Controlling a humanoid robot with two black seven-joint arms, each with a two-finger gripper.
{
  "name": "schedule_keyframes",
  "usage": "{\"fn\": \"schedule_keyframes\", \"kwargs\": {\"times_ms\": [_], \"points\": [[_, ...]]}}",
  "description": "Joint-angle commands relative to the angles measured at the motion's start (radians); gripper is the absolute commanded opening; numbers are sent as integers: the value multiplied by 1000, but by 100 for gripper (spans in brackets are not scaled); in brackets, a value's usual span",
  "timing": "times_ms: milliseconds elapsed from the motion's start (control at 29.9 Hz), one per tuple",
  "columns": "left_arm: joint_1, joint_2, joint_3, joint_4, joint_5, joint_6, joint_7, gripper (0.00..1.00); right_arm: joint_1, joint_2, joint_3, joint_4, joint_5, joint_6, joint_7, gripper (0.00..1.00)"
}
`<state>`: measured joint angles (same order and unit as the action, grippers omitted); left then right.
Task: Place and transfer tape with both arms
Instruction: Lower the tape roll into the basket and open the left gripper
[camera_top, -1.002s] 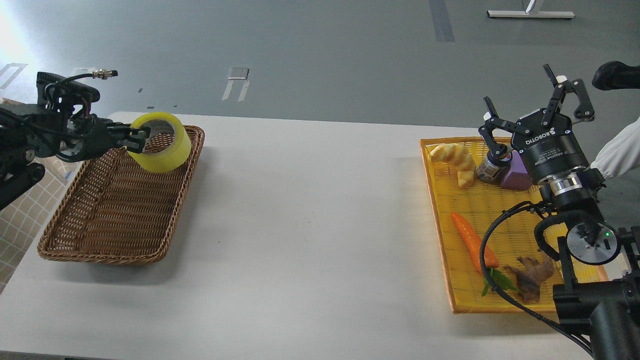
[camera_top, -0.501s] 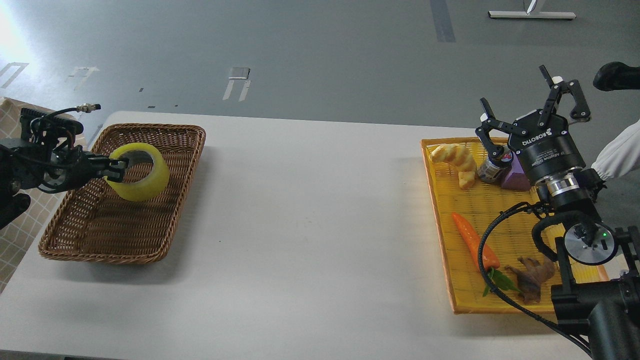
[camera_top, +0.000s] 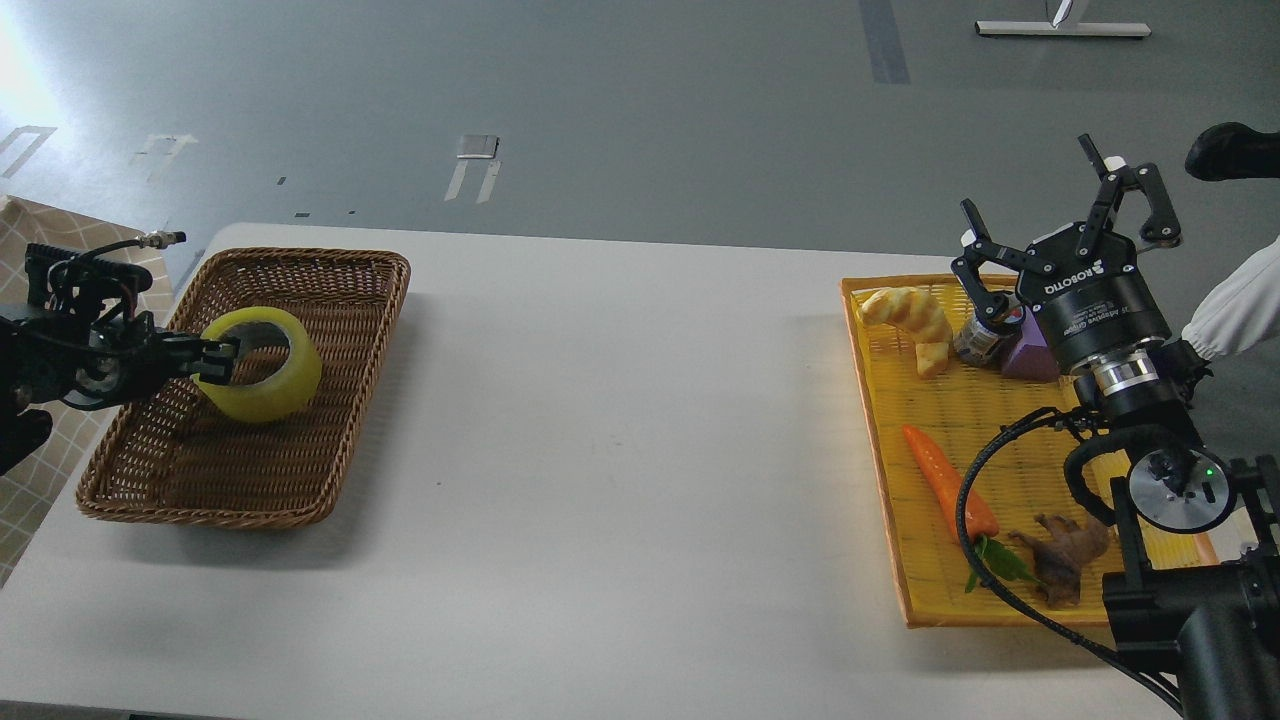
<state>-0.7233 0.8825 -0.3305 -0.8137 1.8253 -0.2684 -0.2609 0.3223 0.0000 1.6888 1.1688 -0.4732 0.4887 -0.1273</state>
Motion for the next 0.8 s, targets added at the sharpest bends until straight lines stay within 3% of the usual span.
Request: {"fn": "schedule_keyframes", "kwargs": {"times_ms": [0,668,702,735,769], "points": [[8,0,-1,2,-11,5,0,0,0,0,0,0,-1,0,0,99],[31,-2,-1,4,-18,5,2,0,0,0,3,0,-1,0,0,99],[31,-2,1,4,-20,5,3,19,0,0,3,0,-1,0,0,99],[31,-2,-1,4,-23,5,3,47,0,0,3,0,-1,0,0,99],[30,-2,-1,4,-24,5,3,57,0,0,3,0,-1,0,0,99]]}}
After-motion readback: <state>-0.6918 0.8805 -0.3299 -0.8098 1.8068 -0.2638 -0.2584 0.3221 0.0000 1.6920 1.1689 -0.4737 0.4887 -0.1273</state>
